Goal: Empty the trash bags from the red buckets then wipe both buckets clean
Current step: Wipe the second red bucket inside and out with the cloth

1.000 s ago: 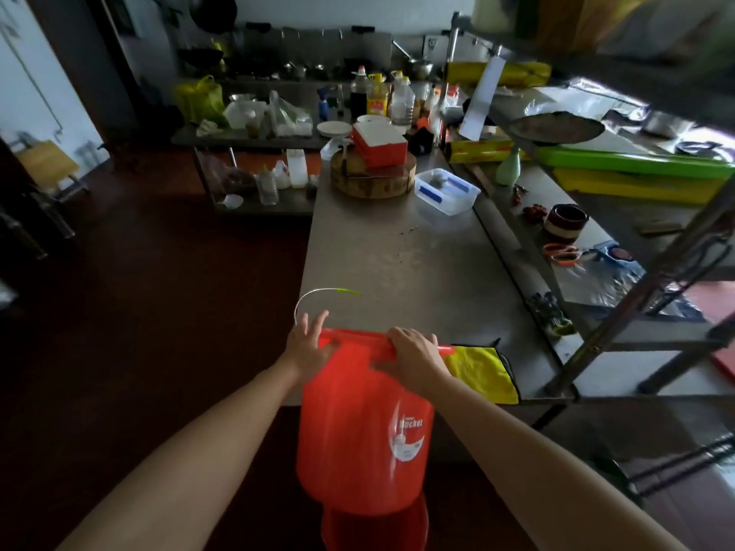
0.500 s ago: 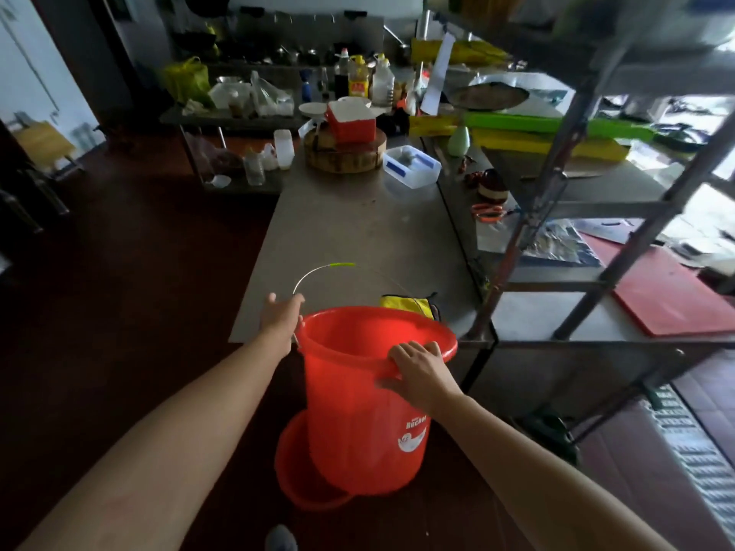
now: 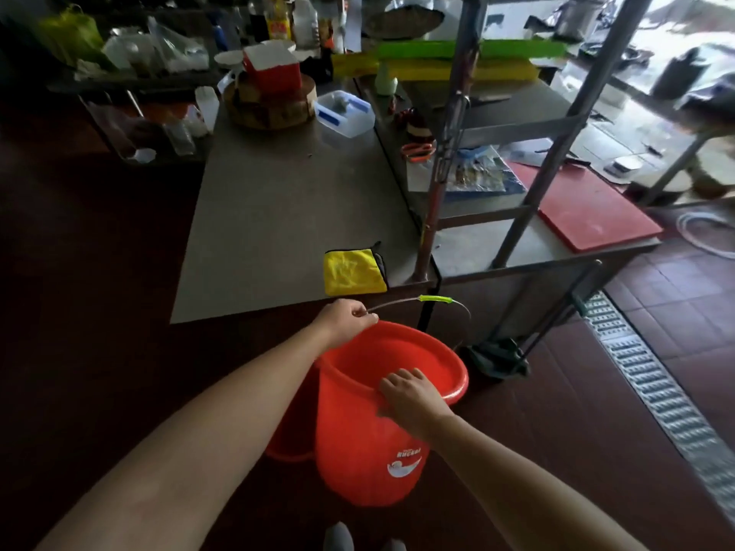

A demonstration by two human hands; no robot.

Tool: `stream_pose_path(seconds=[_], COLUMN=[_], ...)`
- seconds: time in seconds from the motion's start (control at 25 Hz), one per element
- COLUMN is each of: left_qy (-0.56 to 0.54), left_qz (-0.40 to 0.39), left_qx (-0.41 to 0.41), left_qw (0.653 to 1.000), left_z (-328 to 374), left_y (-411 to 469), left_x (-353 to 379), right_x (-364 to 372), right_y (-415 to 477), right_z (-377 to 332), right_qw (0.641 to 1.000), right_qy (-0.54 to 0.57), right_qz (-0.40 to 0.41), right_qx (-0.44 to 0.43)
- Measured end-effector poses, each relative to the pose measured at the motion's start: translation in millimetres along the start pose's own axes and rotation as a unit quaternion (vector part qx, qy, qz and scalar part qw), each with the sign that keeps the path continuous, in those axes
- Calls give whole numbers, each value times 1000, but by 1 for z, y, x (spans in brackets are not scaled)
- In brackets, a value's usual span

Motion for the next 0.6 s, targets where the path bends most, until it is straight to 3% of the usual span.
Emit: stream_pose_path(seconds=[0.16,0.28,0.4,0.52,0.6], left_qy=[-2,-32,-52,-24,-10], left_qz=[-28,-56,-101,-121,-118], left_qx=[16,33,72,112,128], left_qw=[999,997,991,986,985], left_z=[29,44,58,63,65], left_y=[6,12,9,10,14], left_x=[48,72,95,107,104], right_x=[4,-8,-41,-84,-103], right_y=[-43,-73,-92,-95,-88], right_z=[36,61,79,92,105], right_qw=[991,979,960,930,917], right_qy=[41,67,80,22,22], right_qz=[-64,-44,82,240,263], right_qx=[109,187,255,278,298])
Point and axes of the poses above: each hand's wrist, its own y-axis towards the middle knuckle, its own x-axis out of the palm, z = x × y, the point moved 5 cm from there along y, towards the middle knuckle, and after that the axes turned 15 degrees about y, right-handed, at the moved point
